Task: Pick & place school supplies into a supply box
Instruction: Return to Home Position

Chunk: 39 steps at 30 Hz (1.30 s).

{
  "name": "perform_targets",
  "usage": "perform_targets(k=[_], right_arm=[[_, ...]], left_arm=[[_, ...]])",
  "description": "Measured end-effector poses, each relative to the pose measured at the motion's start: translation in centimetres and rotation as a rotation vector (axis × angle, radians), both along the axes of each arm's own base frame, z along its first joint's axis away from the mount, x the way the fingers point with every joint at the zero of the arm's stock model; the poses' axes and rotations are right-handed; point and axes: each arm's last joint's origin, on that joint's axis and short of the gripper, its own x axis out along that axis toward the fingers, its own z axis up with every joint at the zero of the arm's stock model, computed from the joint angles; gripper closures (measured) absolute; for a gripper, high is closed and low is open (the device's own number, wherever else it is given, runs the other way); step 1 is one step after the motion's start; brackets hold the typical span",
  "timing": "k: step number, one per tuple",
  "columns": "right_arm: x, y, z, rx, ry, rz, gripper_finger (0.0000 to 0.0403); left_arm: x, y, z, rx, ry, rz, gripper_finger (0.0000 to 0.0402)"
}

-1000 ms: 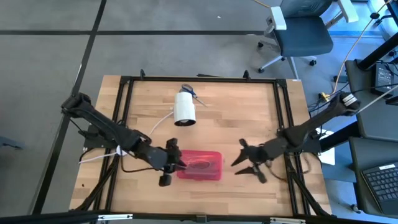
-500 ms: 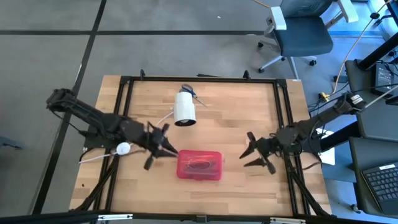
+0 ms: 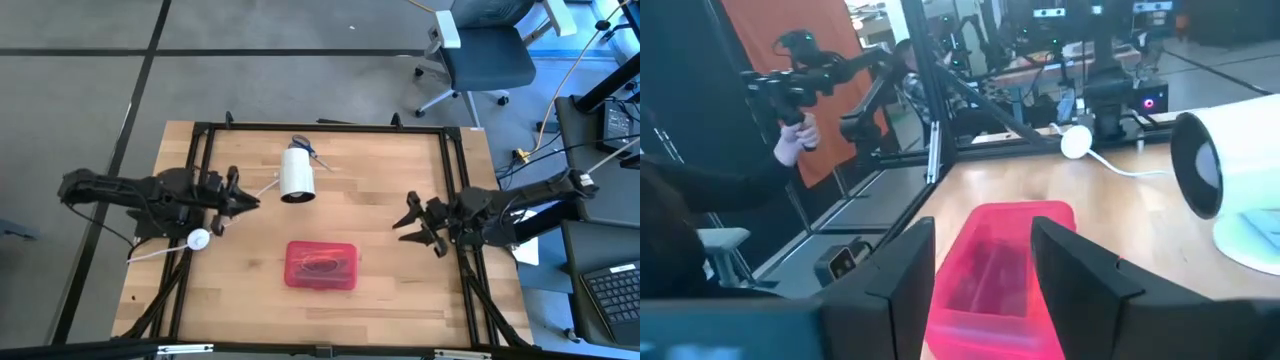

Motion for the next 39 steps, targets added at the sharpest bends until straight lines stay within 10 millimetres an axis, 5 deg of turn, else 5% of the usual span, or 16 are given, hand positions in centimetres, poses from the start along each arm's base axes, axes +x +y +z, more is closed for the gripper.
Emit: perform_targets(k=[18, 29, 39], right_arm=[[-2.0, -1.8, -1.6, -0.011, -0.112, 0.015, 0.0231], [-2.9, -2.3, -2.4, 0.008, -0.149, -0.017, 0.0231], [-3.4, -2.4, -3.0, -0.019, -0.106, -0.042, 0.0231]], left_arm=[[-5.5, 2.2, -1.7, 0.079, -0.066, 0.247, 0.035], [-5.2, 2.8, -2.8, 0.092, -0.057, 0.33, 0.0353], [-4.0, 3.6, -6.3, 0.067, -0.034, 0.385, 0.0348]])
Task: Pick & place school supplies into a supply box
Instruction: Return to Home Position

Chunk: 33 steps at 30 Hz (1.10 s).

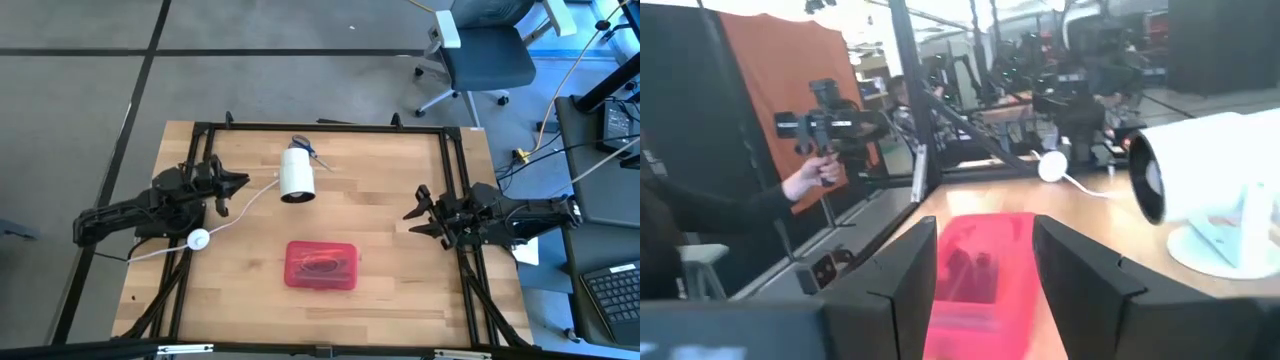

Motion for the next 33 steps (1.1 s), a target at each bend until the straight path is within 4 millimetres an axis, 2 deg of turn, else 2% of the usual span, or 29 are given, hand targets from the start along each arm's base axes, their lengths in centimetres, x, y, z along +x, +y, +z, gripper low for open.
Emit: perform_targets(k=[10, 21, 28, 33], right_arm=[[-0.1, -0.2, 0.0, -0.082, -0.03, -0.068, 0.0231], [0.0, -1.3, -0.7, -0.162, 0.054, -0.466, 0.0231], [0.0, -1.4, -0.7, -0.26, 0.044, -0.5, 0.0231], [0.0, -1.4, -0.7, -0.263, 0.044, -0.499, 0.0231]], left_arm=[[0.4, 0.4, -1.6, 0.015, -0.022, 0.004, 0.0354], [0.5, 0.4, -2.1, 0.017, 0.041, 0.008, 0.0348], [0.5, 0.4, -2.1, 0.011, 0.041, 0.008, 0.0353], [0.5, 0.4, -2.1, 0.012, 0.041, 0.008, 0.0352]])
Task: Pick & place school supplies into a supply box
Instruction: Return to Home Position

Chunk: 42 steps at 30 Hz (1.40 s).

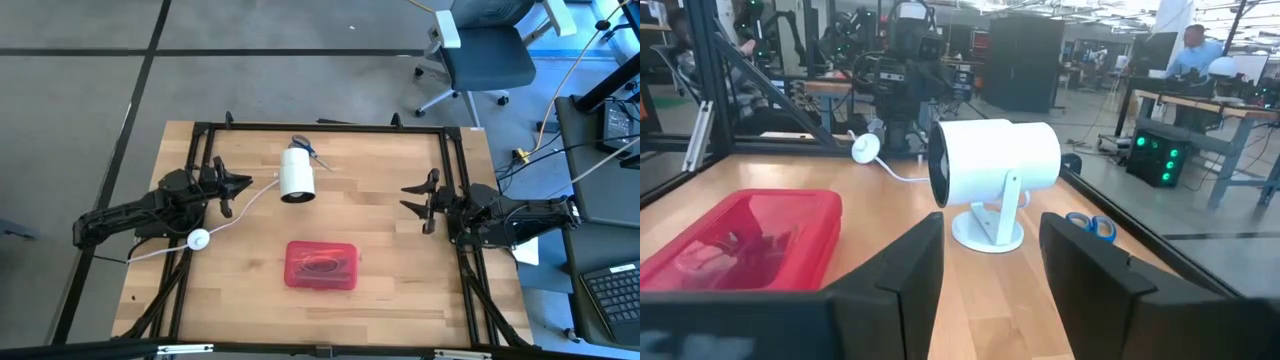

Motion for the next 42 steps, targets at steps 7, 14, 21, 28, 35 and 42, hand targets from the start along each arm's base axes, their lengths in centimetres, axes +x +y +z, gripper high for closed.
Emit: perform_targets(k=[7, 14, 21, 28, 35, 42], right_arm=[[0.0, 0.0, 0.01, 0.0, 0.0, 0.0, 0.0231], [0.0, 0.0, 0.01, 0.0, 0.0, 0.001, 0.0231], [0.0, 0.0, 0.01, 0.0, 0.0, 0.002, 0.0231], [0.0, 0.0, 0.01, 0.0, 0.0, 0.002, 0.0231], [0.0, 0.01, 0.01, 0.0, 0.0, 0.002, 0.0231], [0.0, 0.01, 0.01, 0.0, 0.0, 0.002, 0.0231]], left_arm=[[0.0, 0.0, 0.0, 0.0, 0.0, 0.0, 0.0348], [0.0, 0.0, -0.01, 0.0, 0.001, 0.0, 0.0353], [0.0, 0.0, -0.01, 0.0, 0.001, 0.0, 0.0351], [0.0, 0.0, -0.01, 0.0, 0.001, 0.0, 0.0348], [0.01, 0.0, -0.01, 0.0, 0.001, 0.0, 0.0354], [0.0, 0.0, -0.01, 0.0, 0.001, 0.0, 0.0349]])
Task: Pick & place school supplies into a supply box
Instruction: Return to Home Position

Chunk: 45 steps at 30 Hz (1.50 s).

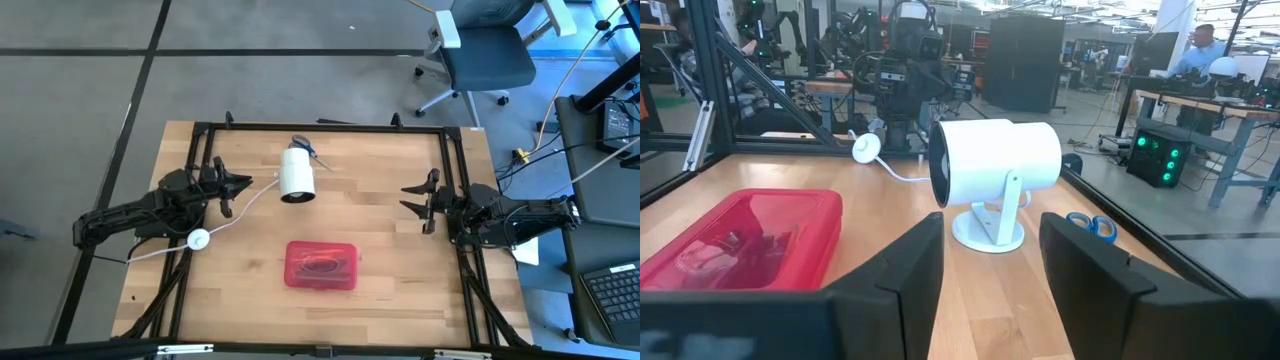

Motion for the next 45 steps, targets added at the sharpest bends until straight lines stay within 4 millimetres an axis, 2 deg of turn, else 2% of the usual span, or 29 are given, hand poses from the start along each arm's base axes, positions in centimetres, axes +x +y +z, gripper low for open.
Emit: perform_targets(k=[45], right_arm=[[0.0, 0.0, 0.0, 0.0, 0.0, 0.0, 0.0231]], left_arm=[[0.0, 0.0, 0.0, 0.0, 0.0, 0.0, 0.0349]])
